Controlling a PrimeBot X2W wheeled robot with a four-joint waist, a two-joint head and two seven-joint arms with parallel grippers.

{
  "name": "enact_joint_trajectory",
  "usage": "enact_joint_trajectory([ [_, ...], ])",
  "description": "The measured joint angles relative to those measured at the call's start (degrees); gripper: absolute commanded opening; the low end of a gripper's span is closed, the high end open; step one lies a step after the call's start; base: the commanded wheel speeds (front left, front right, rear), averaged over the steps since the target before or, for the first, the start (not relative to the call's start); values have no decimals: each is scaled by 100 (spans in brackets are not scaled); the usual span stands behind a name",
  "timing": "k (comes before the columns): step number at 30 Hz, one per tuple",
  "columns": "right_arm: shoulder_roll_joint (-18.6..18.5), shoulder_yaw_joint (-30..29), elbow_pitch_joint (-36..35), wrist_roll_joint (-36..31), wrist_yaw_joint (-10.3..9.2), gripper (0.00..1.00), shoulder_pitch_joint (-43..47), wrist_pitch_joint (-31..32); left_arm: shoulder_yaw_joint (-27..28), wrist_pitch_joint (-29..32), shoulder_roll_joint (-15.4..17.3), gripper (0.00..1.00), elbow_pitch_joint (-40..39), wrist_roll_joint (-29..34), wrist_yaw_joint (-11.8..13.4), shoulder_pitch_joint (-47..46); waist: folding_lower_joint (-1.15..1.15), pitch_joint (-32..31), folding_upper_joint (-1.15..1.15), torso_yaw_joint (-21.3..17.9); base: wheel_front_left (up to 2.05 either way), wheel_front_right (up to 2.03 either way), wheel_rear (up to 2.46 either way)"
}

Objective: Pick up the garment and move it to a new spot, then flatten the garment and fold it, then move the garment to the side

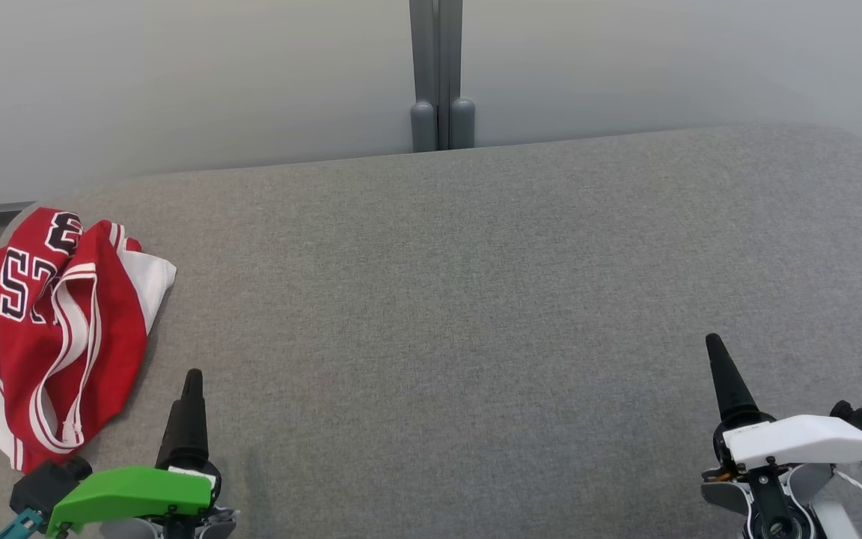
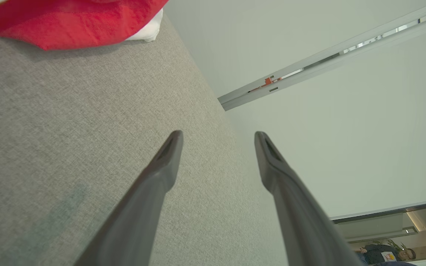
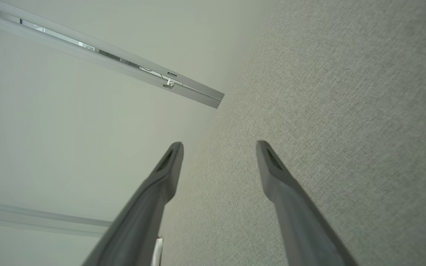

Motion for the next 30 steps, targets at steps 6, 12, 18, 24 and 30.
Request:
enact_joint_trajectory([
  [6,-3,56,-62,-839,0,100,2,-119,-81,-119,18,100,-63,660,20,7,0,-17,0,0,0,0,0],
  [12,-7,88,-102,-1567,0,100,20,-238,-232,-238,88,100,-71,1383,78,68,0,-40,0,-6,0,0,0],
  [18,-9,129,-120,-2103,0,100,39,-347,-359,-345,163,100,-92,1947,109,95,0,-61,0,-11,0,0,0],
  [24,-11,175,-116,-2535,0,100,40,-455,-414,-449,190,100,-126,2397,132,119,0,-77,0,-8,0,0,0],
  [30,-15,190,-116,-2983,0,100,40,-522,-454,-548,197,100,-182,2789,135,123,0,-79,0,10,0,0,0],
])
